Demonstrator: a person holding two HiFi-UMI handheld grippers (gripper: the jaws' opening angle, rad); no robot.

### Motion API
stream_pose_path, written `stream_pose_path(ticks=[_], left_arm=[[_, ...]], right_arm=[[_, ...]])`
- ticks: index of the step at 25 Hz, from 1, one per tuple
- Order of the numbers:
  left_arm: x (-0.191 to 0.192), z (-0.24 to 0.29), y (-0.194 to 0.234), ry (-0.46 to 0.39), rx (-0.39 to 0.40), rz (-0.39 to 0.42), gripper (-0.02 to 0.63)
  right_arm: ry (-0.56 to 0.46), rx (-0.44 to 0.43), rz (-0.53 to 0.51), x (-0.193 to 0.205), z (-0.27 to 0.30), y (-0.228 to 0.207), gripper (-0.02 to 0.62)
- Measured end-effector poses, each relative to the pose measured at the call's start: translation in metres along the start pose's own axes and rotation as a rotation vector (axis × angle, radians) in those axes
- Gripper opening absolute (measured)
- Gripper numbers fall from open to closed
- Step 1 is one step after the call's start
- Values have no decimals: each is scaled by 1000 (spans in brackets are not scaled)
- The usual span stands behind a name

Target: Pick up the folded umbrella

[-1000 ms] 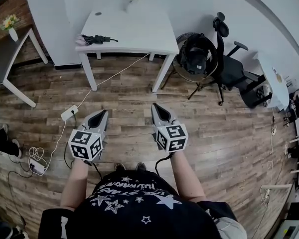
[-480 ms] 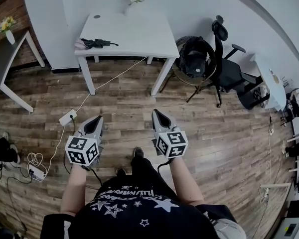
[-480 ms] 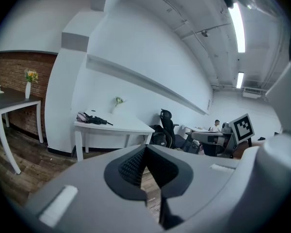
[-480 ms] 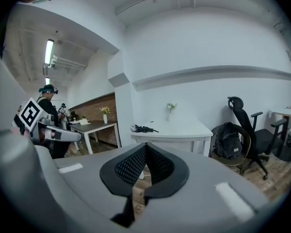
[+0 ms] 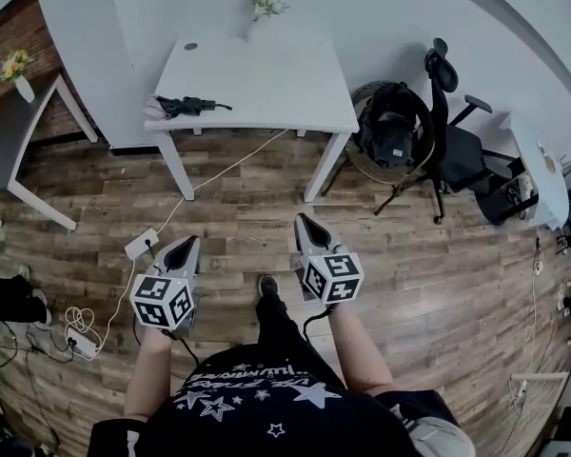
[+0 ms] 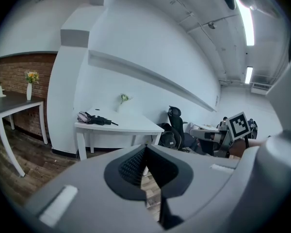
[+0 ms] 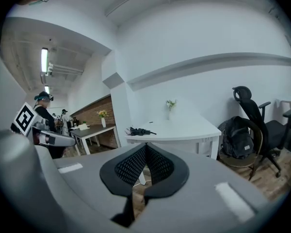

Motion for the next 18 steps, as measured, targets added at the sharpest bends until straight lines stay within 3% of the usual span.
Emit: stream_pose_path(ticks=[18], left_arm=[[-95, 184, 15, -29, -34, 37, 0]], right_arm=[[-16, -111, 4, -85, 142, -119, 17]])
Point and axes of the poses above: the fingertips, and each gripper's own axes: z forward along the fingers, y to its left, x out of its underside, the point moved 5 cm from there along -z, backward along the fingers, and after that the axes turned 5 degrees about z, right-handed, at the moved point
